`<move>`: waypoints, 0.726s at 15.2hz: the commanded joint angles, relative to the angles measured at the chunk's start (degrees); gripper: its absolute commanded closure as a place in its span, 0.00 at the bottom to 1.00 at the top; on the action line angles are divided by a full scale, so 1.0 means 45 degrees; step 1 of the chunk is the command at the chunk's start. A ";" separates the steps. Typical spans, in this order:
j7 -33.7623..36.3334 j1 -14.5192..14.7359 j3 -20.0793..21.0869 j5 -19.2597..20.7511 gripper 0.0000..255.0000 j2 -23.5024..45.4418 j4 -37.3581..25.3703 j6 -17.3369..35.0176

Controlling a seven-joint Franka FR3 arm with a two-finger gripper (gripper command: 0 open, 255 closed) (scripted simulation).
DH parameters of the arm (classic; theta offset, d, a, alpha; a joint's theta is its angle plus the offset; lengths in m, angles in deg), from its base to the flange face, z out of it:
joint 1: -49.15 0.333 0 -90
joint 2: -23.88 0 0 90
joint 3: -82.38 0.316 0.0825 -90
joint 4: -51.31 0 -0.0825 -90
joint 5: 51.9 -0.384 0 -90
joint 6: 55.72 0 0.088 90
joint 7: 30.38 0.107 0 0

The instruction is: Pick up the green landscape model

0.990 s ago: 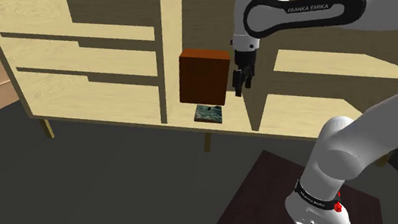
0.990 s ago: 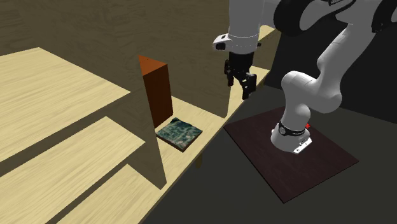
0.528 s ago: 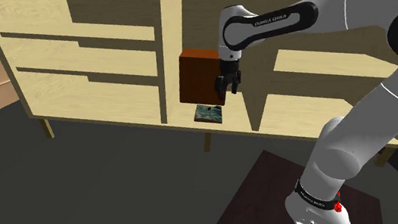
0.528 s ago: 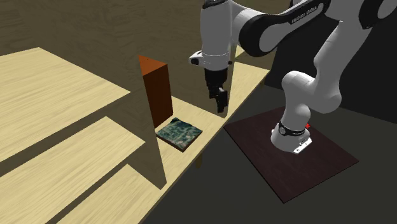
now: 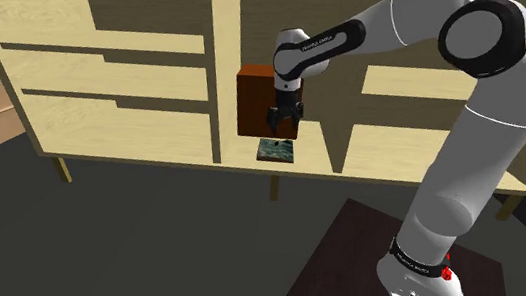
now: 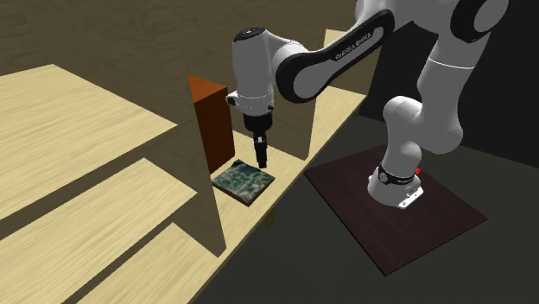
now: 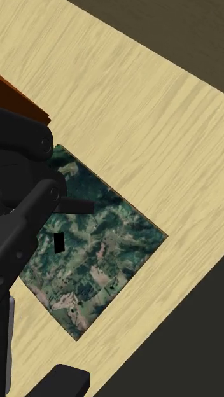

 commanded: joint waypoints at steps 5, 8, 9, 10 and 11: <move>0.0679 -0.0366 -0.0345 -0.0767 0.00 0.2502 -0.1629 0.1044; 0.0627 -0.0374 -0.0334 -0.0825 0.00 0.2717 -0.1368 0.1516; 0.0609 -0.0377 -0.0330 -0.0846 0.00 0.2794 -0.1286 0.1672; 0.0590 -0.0380 -0.0326 -0.0868 0.00 0.2873 -0.1208 0.1828; 0.0571 -0.0383 -0.0322 -0.0891 0.00 0.2955 -0.1132 0.1983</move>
